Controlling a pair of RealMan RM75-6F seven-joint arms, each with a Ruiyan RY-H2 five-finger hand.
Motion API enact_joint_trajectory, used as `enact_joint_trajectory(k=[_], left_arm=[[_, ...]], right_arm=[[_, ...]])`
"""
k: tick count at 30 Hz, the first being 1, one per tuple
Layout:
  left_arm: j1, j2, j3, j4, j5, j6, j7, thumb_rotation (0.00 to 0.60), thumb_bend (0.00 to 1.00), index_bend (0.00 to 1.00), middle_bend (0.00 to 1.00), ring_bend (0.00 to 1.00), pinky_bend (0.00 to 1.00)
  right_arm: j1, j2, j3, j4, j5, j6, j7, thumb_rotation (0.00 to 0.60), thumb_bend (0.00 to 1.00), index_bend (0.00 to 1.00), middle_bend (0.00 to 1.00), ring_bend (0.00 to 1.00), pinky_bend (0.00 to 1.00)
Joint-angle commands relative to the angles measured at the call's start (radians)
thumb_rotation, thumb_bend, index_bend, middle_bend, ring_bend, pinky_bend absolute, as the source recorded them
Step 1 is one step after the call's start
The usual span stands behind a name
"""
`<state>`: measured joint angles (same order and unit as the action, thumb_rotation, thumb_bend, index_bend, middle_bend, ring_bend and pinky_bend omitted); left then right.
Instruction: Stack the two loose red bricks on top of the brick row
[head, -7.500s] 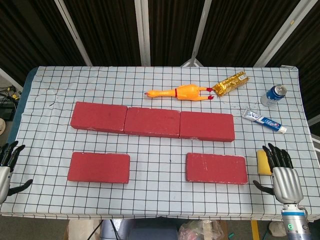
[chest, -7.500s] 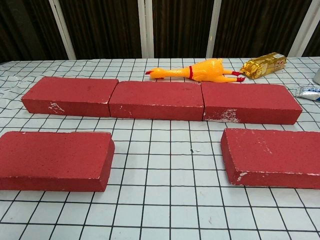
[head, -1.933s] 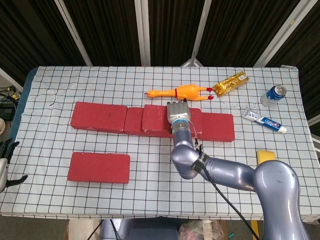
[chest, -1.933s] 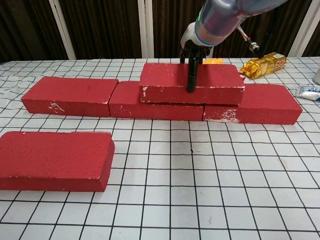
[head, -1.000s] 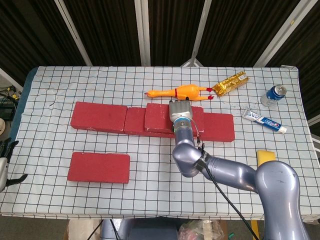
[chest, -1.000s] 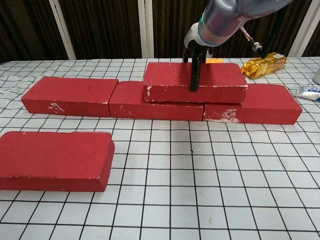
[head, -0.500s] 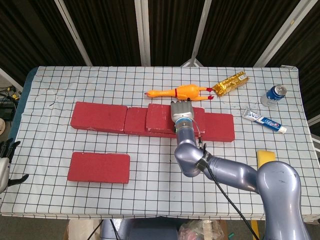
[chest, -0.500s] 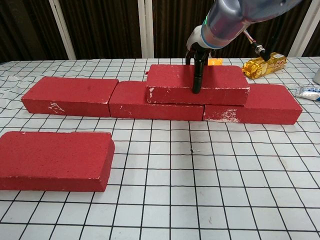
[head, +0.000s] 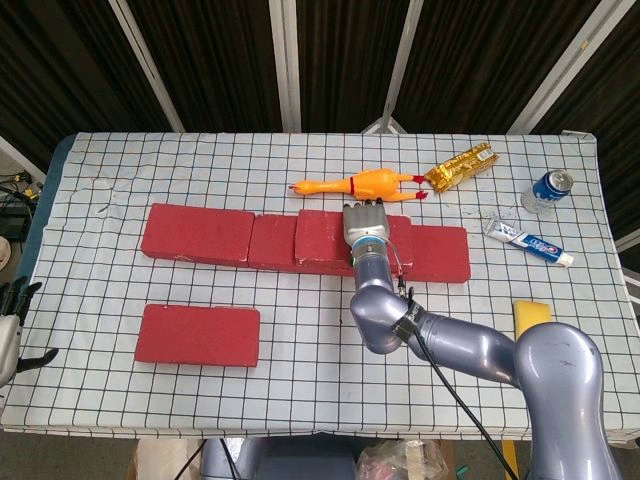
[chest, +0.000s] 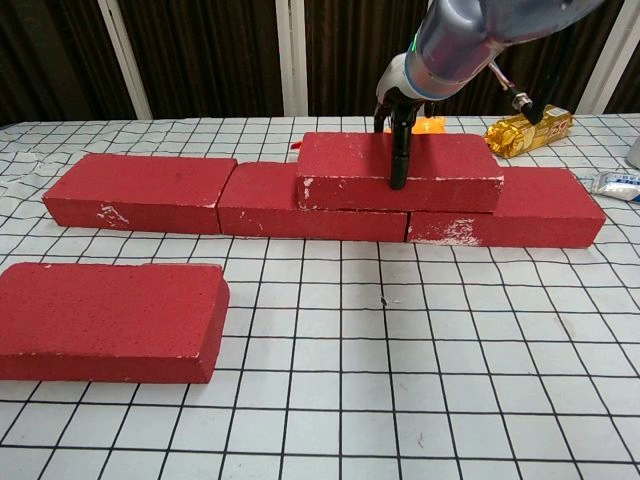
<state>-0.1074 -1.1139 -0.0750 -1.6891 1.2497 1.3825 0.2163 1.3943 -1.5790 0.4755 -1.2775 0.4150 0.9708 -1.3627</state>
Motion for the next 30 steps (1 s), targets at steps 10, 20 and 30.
enact_joint_trajectory(k=[10,20,30], left_arm=[[-0.001,0.0,-0.001,0.0,-0.003,-0.002,-0.001,0.6,0.0,0.12,0.01,0.0,0.02],[-0.001,0.002,-0.001,0.0,-0.004,-0.001,-0.003,0.6,0.0,0.12,0.01,0.0,0.02],[-0.001,0.005,0.002,-0.002,-0.001,-0.003,-0.007,0.6,0.0,0.12,0.01,0.0,0.02]], right_arm=[[0.002,-0.008,0.013,0.002,0.002,0.011,-0.004,0.6,0.16,0.17,0.05,0.0,0.0],[-0.001,-0.009,0.025,-0.003,-0.002,0.024,-0.001,0.6,0.16,0.13,0.0,0.0,0.0],[-0.003,0.006,0.038,-0.037,0.017,0.048,-0.016,0.6,0.16,0.12,0.0,0.0,0.0]])
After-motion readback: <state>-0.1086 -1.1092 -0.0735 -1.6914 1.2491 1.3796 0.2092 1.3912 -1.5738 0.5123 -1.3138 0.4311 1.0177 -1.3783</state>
